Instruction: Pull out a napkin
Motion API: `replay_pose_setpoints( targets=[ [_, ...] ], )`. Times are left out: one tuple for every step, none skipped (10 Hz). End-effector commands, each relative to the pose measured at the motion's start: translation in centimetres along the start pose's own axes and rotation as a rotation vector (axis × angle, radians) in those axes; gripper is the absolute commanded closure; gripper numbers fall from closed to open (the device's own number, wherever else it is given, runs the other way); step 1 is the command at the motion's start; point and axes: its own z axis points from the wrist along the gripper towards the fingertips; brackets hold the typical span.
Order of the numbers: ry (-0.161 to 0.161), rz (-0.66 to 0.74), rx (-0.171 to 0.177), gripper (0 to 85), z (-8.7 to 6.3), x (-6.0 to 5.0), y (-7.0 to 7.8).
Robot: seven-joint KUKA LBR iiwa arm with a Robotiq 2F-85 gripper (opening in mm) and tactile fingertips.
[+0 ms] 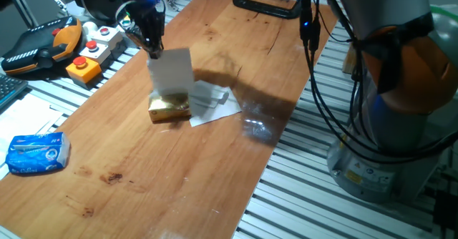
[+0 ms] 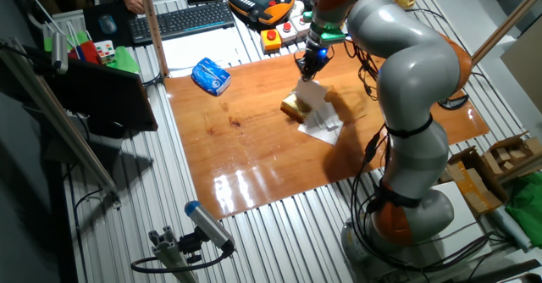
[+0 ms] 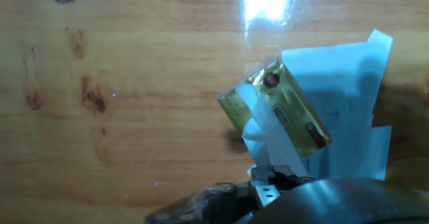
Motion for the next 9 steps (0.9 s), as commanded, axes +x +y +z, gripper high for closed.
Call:
replay_pose_setpoints(
  targets=[
    [0.003,0.006,-0.011,84.3,-0.1,0.2,0.1],
    [0.001,0.017,-0.026,84.3,0.1,0.2,0.3],
    [-0.008,0.041,-0.066,84.3,0.3,0.3,0.7],
    [-0.02,0.069,-0.093,84.3,0.7,0.5,1.3],
    [-0.035,0.103,-0.097,84.3,1.1,1.0,2.1],
    [-0.046,0.133,-0.095,84.3,1.7,1.4,2.8],
    [-0.056,0.16,-0.096,84.3,2.3,1.9,3.5],
    [-0.07,0.193,-0.094,84.3,3.0,2.4,4.3],
    [-0.071,0.207,-0.095,84.3,3.2,2.7,4.6]
  ],
)
